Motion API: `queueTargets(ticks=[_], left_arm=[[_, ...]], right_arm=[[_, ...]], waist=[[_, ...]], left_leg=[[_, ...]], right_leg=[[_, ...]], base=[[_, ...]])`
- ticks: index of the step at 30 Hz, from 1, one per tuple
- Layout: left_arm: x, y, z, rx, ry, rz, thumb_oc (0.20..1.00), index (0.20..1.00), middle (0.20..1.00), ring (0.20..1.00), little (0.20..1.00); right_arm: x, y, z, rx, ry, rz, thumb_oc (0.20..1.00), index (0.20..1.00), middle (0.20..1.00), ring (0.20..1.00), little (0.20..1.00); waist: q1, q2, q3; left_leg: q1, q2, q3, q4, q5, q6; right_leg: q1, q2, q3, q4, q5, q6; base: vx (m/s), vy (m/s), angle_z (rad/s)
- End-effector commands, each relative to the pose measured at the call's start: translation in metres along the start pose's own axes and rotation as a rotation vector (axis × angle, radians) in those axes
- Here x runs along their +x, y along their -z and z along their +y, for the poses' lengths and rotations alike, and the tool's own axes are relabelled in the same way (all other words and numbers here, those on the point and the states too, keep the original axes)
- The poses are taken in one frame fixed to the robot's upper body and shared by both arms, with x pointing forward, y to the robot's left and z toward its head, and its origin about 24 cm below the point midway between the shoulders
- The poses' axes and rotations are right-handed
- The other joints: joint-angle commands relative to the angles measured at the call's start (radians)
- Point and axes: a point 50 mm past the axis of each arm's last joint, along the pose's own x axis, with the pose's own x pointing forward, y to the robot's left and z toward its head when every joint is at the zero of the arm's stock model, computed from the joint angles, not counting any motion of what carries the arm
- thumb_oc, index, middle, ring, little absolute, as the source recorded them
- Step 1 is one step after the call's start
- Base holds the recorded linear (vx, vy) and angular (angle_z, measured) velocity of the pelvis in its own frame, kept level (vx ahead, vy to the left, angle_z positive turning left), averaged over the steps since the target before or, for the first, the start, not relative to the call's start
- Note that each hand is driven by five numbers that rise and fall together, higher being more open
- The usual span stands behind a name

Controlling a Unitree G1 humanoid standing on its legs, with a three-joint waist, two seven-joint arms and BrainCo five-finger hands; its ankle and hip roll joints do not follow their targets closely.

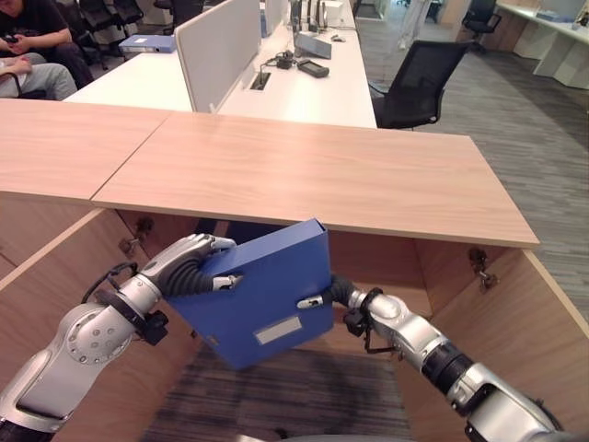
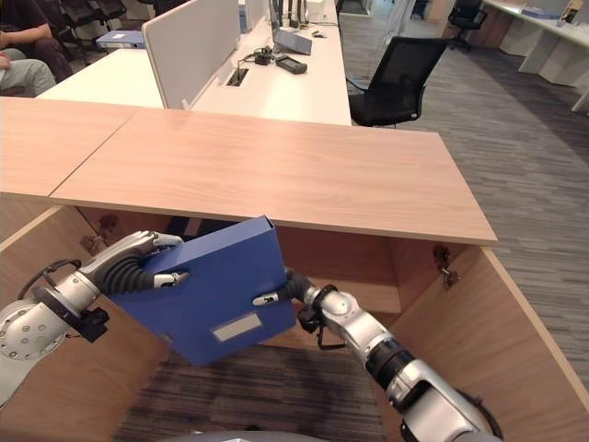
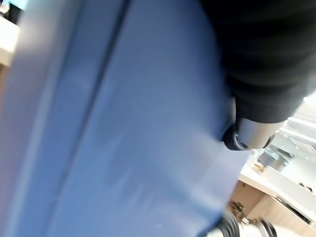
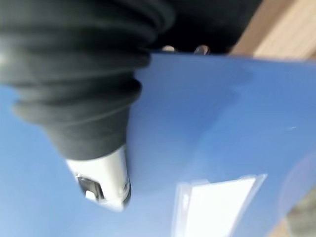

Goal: Put the empty folder in the office cabinet

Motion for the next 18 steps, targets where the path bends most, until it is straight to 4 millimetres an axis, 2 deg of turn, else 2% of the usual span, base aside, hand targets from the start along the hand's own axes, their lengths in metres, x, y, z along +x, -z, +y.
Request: queueTargets(ticks=[1, 3, 5, 12, 13, 14, 15, 16, 18], left_arm=[[0.017, -0.063, 0.025, -0.191, -0.221, -0.429, 0.2, 0.2, 0.2, 0.2, 0.2], [0.017, -0.062, 0.023, -0.204, -0.222, -0.422, 0.2, 0.2, 0.2, 0.2, 0.2], [0.016, -0.053, 0.018, -0.254, -0.222, -0.37, 0.2, 0.2, 0.2, 0.2, 0.2], [0.012, -0.032, 0.002, -0.421, -0.206, -0.263, 0.2, 0.2, 0.2, 0.2, 0.2], [0.012, -0.029, -0.002, -0.451, -0.203, -0.242, 0.231, 0.231, 0.231, 0.231, 0.231], [0.01, -0.019, -0.012, -0.522, -0.189, -0.186, 0.576, 0.576, 0.576, 0.576, 0.576], [0.008, -0.006, -0.024, -0.591, -0.166, -0.108, 1.0, 1.0, 1.0, 1.0, 1.0], [0.008, -0.006, -0.024, -0.591, -0.166, -0.108, 1.0, 1.0, 1.0, 1.0, 1.0], [0.002, 0.014, -0.043, -0.716, -0.146, 0.008, 1.0, 1.0, 1.0, 1.0, 1.0]], right_arm=[[0.035, -0.032, 0.105, 0.285, -0.405, -0.172, 0.2, 0.2, 0.2, 0.2, 0.2], [0.034, -0.025, 0.109, 0.335, -0.411, -0.152, 0.2, 0.2, 0.2, 0.2, 0.2], [0.029, -0.006, 0.112, 0.515, -0.367, -0.124, 0.2, 0.2, 0.2, 0.2, 0.2], [0.023, 0.018, 0.109, 0.714, -0.271, -0.078, 0.2, 0.2, 0.2, 0.2, 0.2], [0.022, 0.021, 0.109, 0.742, -0.257, -0.071, 0.2, 0.2, 0.2, 0.2, 0.2], [0.019, 0.029, 0.107, 0.797, -0.219, -0.055, 0.2, 0.2, 0.2, 0.2, 0.2], [0.016, 0.04, 0.104, 0.848, -0.173, -0.027, 0.2, 0.2, 0.2, 0.2, 0.2], [0.016, 0.04, 0.104, 0.849, -0.172, -0.027, 0.2, 0.2, 0.2, 0.2, 0.2], [0.01, 0.057, 0.099, 0.924, -0.094, 0.017, 0.2, 0.2, 0.2, 0.2, 0.2]], waist=[[-0.01, -0.039, -0.008], [-0.013, -0.039, -0.008], [-0.019, -0.038, -0.005], [-0.033, -0.034, -0.002], [-0.034, -0.034, -0.002], [-0.04, -0.033, 0.0], [-0.045, -0.03, 0.001], [-0.045, -0.03, 0.0], [-0.048, -0.025, 0.004]], left_leg=[[0.004, 0.027, -0.014, 0.002, -0.087, -0.02], [0.004, 0.027, -0.014, 0.002, -0.087, -0.02], [0.005, 0.027, -0.011, 0.002, -0.087, -0.022], [0.007, 0.028, -0.005, 0.002, -0.089, -0.024], [0.007, 0.028, -0.004, 0.002, -0.089, -0.024], [0.007, 0.029, -0.002, 0.002, -0.089, -0.025], [0.007, 0.03, -0.001, 0.002, -0.089, -0.025], [0.007, 0.03, -0.001, 0.002, -0.089, -0.025], [0.013, 0.032, 0.003, 0.002, -0.093, -0.026]], right_leg=[[0.031, -0.056, -0.011, 0.007, -0.044, 0.07], [0.031, -0.056, -0.011, 0.007, -0.044, 0.07], [0.03, -0.056, -0.01, 0.007, -0.042, 0.071], [0.029, -0.055, -0.005, 0.007, -0.041, 0.07], [0.028, -0.055, -0.005, 0.007, -0.041, 0.07], [0.028, -0.054, -0.005, 0.007, -0.04, 0.069], [0.028, -0.053, -0.004, 0.007, -0.04, 0.069], [0.028, -0.053, -0.004, 0.007, -0.041, 0.069], [0.032, -0.05, -0.001, 0.007, -0.042, 0.068]], base=[[0.0, 0.0, 0.0], [0.0, 0.0, 0.0], [0.0, 0.0, 0.0], [0.0, 0.001, 0.0], [-0.01, -0.007, -0.05], [-0.01, -0.009, -0.04], [0.0, 0.0, 0.0], [0.0, 0.0, 0.0], [0.0, 0.0, 0.0]])
